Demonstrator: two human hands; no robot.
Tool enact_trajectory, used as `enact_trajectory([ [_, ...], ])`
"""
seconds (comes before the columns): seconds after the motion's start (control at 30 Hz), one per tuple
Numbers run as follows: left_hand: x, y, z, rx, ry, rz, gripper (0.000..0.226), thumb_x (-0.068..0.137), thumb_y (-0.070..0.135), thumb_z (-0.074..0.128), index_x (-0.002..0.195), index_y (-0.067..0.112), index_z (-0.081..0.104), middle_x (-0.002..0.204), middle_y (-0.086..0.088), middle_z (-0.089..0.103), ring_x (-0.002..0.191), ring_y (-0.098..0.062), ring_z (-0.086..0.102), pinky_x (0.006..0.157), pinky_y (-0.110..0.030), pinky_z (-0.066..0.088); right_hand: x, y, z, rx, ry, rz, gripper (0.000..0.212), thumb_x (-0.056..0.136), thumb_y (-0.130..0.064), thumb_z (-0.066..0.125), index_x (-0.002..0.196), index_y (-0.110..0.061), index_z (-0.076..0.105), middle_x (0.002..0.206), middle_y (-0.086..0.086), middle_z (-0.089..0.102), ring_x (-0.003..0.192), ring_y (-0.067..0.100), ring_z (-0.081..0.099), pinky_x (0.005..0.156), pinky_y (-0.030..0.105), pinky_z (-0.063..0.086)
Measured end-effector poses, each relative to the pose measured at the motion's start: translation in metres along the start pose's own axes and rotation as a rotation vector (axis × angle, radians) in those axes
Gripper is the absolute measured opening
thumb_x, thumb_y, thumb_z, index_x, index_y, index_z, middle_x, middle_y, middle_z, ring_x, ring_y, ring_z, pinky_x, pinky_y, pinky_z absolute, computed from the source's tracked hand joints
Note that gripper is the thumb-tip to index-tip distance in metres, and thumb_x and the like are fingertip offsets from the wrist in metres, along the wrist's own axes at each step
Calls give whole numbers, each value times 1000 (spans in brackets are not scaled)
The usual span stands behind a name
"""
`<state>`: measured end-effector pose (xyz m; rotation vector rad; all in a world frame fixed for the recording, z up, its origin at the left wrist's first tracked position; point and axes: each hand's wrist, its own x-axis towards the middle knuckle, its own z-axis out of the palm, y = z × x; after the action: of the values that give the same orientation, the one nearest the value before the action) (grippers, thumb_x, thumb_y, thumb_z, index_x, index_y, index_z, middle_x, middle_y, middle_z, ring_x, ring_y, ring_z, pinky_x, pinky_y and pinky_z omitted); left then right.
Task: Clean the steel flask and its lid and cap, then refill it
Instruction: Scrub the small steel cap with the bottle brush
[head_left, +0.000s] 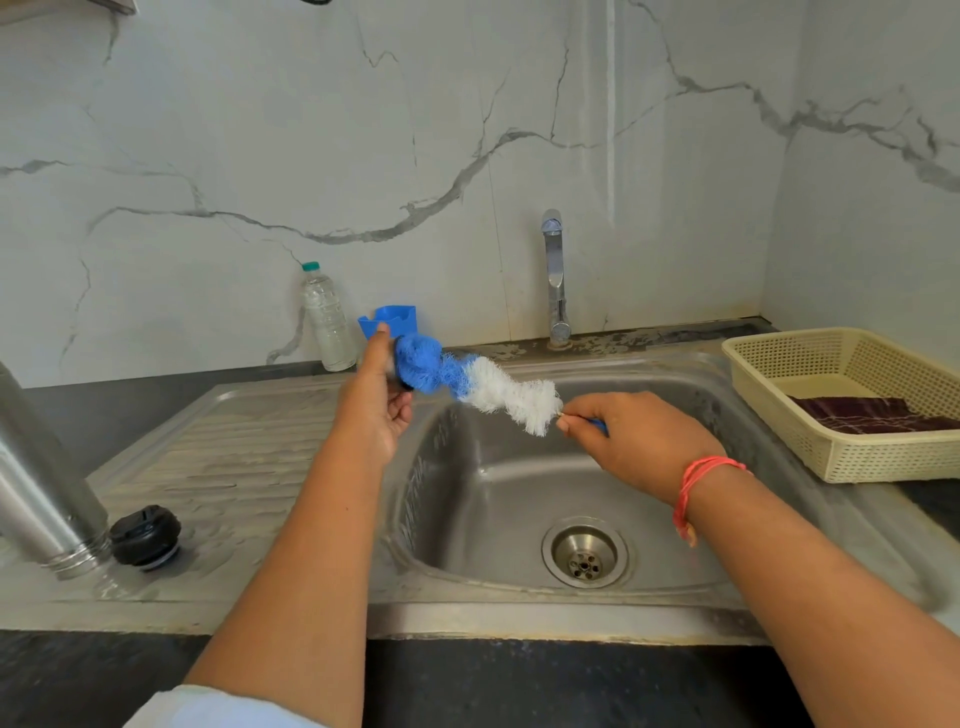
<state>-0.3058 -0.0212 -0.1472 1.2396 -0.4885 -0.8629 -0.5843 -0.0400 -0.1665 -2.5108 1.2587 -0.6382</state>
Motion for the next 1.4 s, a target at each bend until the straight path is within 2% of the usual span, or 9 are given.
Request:
enact_trajectory([
  [0.2, -2, -5, 5, 78, -57, -21, 48, 83, 68, 71, 106, 26, 71, 85, -1, 66, 67, -11, 51, 71, -27, 50, 0, 1, -1, -11, -36, -28, 22, 103, -50, 44, 103, -44, 65, 78, -17, 59, 81, 9, 58, 75, 38, 55],
  [0.3, -3, -6, 5, 60, -107, -19, 41, 86, 61, 72, 105, 25, 71, 95, -1, 72, 79, -13, 62, 80, -30, 52, -1, -2, 1, 7, -53, -47, 32, 103, -48, 46, 72, -48, 53, 66, -14, 53, 68, 2, 51, 64, 32, 45],
  [0.43, -5, -8, 9, -104, -244, 10, 40, 93, 42, 73, 125, 17, 66, 122, -11, 74, 107, -23, 74, 84, -38, 61, -2, 1, -3, 67, -47, -19, 33, 103, -47, 47, 71, -48, 52, 64, -17, 54, 66, 0, 51, 62, 27, 41],
  [0.53, -5, -7, 12, -235, -259, 3, 54, 89, 41, 78, 134, 15, 63, 125, -12, 74, 110, -25, 73, 90, -37, 60, -2, -2, -4, 249, -72, 14, 28, 103, -42, 50, 85, -35, 68, 50, -29, 52, 53, -7, 51, 58, 15, 33],
  [0.77, 7, -4, 3, -393, -290, 111, 46, 76, 42, 84, 110, 17, 66, 135, -14, 64, 127, -26, 65, 109, -44, 51, -3, -7, -9, 869, -395, 253, 33, 104, -46, 47, 99, -21, 68, 60, -4, 27, 45, 8, 15, 41, 16, 11],
  [0.93, 7, -7, 2, -383, -396, 158, 66, 88, 37, 72, 143, 6, 55, 144, -19, 60, 126, -26, 66, 106, -41, 54, -8, -8, -16, 1132, -571, 404, 26, 100, -46, 51, 98, -25, 66, 63, -7, 19, 43, 3, 11, 38, 13, 9],
  [1.07, 7, -7, 1, -379, -416, 165, 38, 100, 33, 63, 129, 10, 62, 144, -20, 59, 131, -28, 62, 104, -40, 55, -9, -8, -18, 1308, -636, 472, 23, 91, -46, 61, 92, -25, 69, 62, -9, 19, 43, 2, 10, 40, 14, 5],
  [1.23, 5, -6, 2, -378, -456, 183, 51, 95, 31, 65, 138, 7, 57, 140, -17, 63, 132, -29, 61, 105, -41, 54, -8, -5, -19, 1344, -671, 497, 22, 91, -45, 62, 88, -25, 71, 62, -10, 19, 45, 3, 8, 39, 14, 6],
  [1.4, 3, -8, 2, -352, -459, 163, 26, 92, 28, 70, 112, 11, 65, 130, -17, 66, 126, -28, 65, 99, -40, 58, -5, 1, -16, 1072, -507, 436, 30, 101, -46, 52, 92, -23, 69, 60, -7, 26, 42, 4, 14, 38, 13, 11],
])
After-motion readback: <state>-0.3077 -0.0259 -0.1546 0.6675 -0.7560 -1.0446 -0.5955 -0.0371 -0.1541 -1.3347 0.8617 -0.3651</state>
